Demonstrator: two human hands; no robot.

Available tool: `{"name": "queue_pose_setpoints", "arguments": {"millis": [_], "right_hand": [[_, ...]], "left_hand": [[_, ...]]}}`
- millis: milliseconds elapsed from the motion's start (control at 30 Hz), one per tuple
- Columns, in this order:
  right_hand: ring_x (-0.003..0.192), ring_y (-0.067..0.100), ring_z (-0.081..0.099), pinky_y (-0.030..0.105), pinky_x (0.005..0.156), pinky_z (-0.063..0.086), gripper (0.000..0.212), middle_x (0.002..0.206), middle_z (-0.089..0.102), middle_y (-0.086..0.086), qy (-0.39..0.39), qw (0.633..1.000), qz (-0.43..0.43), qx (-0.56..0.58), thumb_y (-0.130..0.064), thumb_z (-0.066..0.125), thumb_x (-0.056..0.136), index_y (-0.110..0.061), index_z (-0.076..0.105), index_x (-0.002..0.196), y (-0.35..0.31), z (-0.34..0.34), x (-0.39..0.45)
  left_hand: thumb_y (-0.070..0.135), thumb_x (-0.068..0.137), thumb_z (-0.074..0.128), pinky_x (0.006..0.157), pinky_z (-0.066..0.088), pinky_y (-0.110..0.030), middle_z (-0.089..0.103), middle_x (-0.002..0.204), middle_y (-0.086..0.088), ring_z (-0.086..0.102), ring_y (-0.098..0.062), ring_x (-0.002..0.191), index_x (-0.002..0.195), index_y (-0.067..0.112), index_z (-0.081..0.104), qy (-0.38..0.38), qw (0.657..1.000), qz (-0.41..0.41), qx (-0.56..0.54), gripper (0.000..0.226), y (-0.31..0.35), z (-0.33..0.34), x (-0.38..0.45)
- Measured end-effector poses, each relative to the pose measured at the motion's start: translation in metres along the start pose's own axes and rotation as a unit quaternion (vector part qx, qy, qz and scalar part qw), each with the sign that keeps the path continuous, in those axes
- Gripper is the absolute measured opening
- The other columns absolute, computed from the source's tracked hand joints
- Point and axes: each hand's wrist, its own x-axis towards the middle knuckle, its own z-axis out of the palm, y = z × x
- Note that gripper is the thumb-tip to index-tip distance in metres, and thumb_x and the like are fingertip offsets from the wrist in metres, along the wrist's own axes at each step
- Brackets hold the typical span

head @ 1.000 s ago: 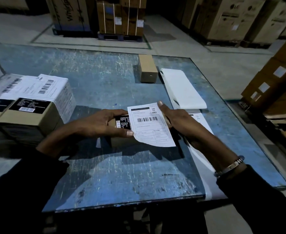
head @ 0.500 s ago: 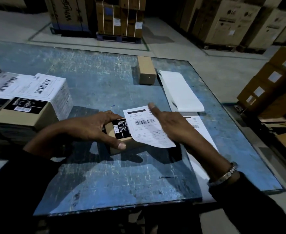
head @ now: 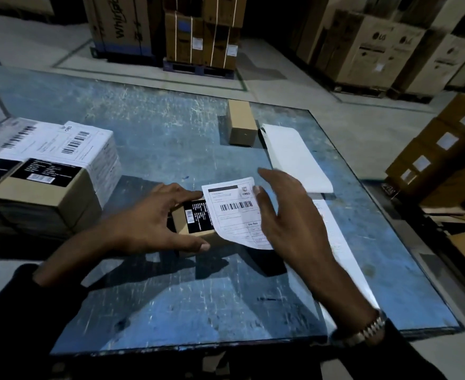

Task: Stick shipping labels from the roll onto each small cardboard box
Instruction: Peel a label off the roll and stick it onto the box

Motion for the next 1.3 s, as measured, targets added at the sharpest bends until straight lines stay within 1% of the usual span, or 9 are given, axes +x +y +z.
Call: {"name": "queue_pose_setpoints", "arguments": {"millis": [100, 167, 333, 533, 767, 900, 1033, 1167, 1300], "right_hand": [[0.16, -0.003, 0.014, 0.03, 0.132, 0.016, 0.063, 0.174, 0.025, -0.014, -0.167, 0.983, -0.077, 0.0, -0.059, 0.032, 0.111, -0.029, 0.033, 0.167, -0.033, -0.001, -0.015], [0.16, -0.007, -0.004, 0.031, 0.134, 0.001, 0.071, 0.178, 0.009, -0.014, -0.266, 0.959, -0.091, -0.023, -0.065, 0.02, 0.109, -0.03, 0.018, 0.171, -0.042, 0.004, -0.022], [0.154, -0.013, -0.02, 0.032, 0.133, -0.007, 0.085, 0.176, -0.011, -0.02, -0.335, 0.937, -0.058, -0.076, -0.079, 0.001, 0.097, -0.036, -0.003, 0.17, -0.036, -0.007, -0.02], [0.157, -0.007, -0.02, 0.037, 0.132, -0.014, 0.112, 0.177, -0.012, -0.012, -0.284, 0.946, 0.036, -0.155, -0.091, -0.02, 0.08, -0.027, -0.005, 0.17, -0.021, -0.026, -0.002], [0.151, -0.018, -0.021, 0.033, 0.132, -0.011, 0.089, 0.175, -0.01, -0.023, -0.365, 0.929, -0.057, -0.023, -0.081, -0.006, 0.092, -0.038, -0.003, 0.17, -0.047, -0.002, -0.012], [0.15, -0.019, -0.023, 0.038, 0.132, -0.015, 0.08, 0.172, -0.018, -0.027, -0.362, 0.93, -0.007, -0.053, -0.077, -0.006, 0.096, -0.04, -0.011, 0.167, -0.014, -0.016, -0.001], [0.155, -0.01, -0.022, 0.042, 0.132, -0.015, 0.096, 0.175, -0.017, -0.02, -0.352, 0.924, 0.051, -0.137, -0.088, -0.011, 0.089, -0.034, -0.013, 0.168, -0.004, -0.031, 0.01], [0.158, -0.008, -0.012, 0.037, 0.134, -0.007, 0.1, 0.176, -0.008, -0.018, -0.308, 0.946, 0.006, -0.1, -0.087, -0.008, 0.087, -0.032, -0.003, 0.17, -0.041, -0.026, 0.004], [0.154, -0.011, -0.022, 0.038, 0.132, -0.012, 0.091, 0.175, -0.016, -0.021, -0.38, 0.92, -0.057, -0.078, -0.084, -0.003, 0.092, -0.037, -0.008, 0.169, -0.051, -0.001, -0.007]], "left_hand": [[0.08, 0.07, 0.075, 0.119, 0.042, -0.034, 0.045, 0.154, 0.01, 0.046, -0.008, 0.141, 0.167, 0.032, 0.031, 0.126, 0.99, 0.052, -0.02, 0.116, -0.007, 0.018, -0.014], [0.071, 0.085, 0.069, 0.12, 0.041, -0.037, 0.038, 0.167, 0.002, 0.041, -0.014, 0.152, 0.168, 0.028, 0.027, 0.161, 0.979, 0.125, 0.015, 0.102, -0.004, 0.025, -0.021], [0.055, 0.1, 0.061, 0.121, 0.045, -0.041, 0.053, 0.161, 0.002, 0.051, -0.012, 0.147, 0.155, 0.018, 0.056, 0.164, 0.961, 0.2, 0.095, 0.067, 0.001, 0.029, -0.024], [0.049, 0.095, 0.074, 0.116, 0.051, -0.044, 0.06, 0.154, 0.003, 0.057, -0.012, 0.143, 0.146, 0.019, 0.066, 0.173, 0.961, 0.2, 0.084, 0.06, 0.002, 0.026, -0.025], [0.048, 0.088, 0.082, 0.096, 0.062, -0.043, 0.069, 0.143, 0.005, 0.069, -0.011, 0.127, 0.133, 0.021, 0.076, 0.215, 0.955, 0.197, 0.055, 0.053, 0.005, 0.025, -0.03], [0.048, 0.086, 0.085, 0.095, 0.063, -0.045, 0.072, 0.138, 0.004, 0.07, -0.012, 0.124, 0.126, 0.018, 0.079, 0.213, 0.958, 0.189, 0.041, 0.051, 0.002, 0.028, -0.028], [0.05, 0.086, 0.086, 0.096, 0.063, -0.043, 0.073, 0.136, 0.004, 0.07, -0.01, 0.124, 0.123, 0.017, 0.08, 0.214, 0.957, 0.191, 0.034, 0.05, 0.002, 0.026, -0.028], [0.04, 0.086, 0.087, 0.091, 0.064, -0.042, 0.076, 0.128, 0.003, 0.073, -0.011, 0.116, 0.117, 0.015, 0.083, 0.221, 0.952, 0.206, 0.036, 0.04, 0.004, 0.026, -0.03], [0.041, 0.092, 0.082, 0.085, 0.063, -0.04, 0.077, 0.123, 0.002, 0.076, -0.013, 0.107, 0.111, 0.014, 0.083, 0.231, 0.948, 0.218, 0.026, 0.033, 0.006, 0.026, -0.029]]}}
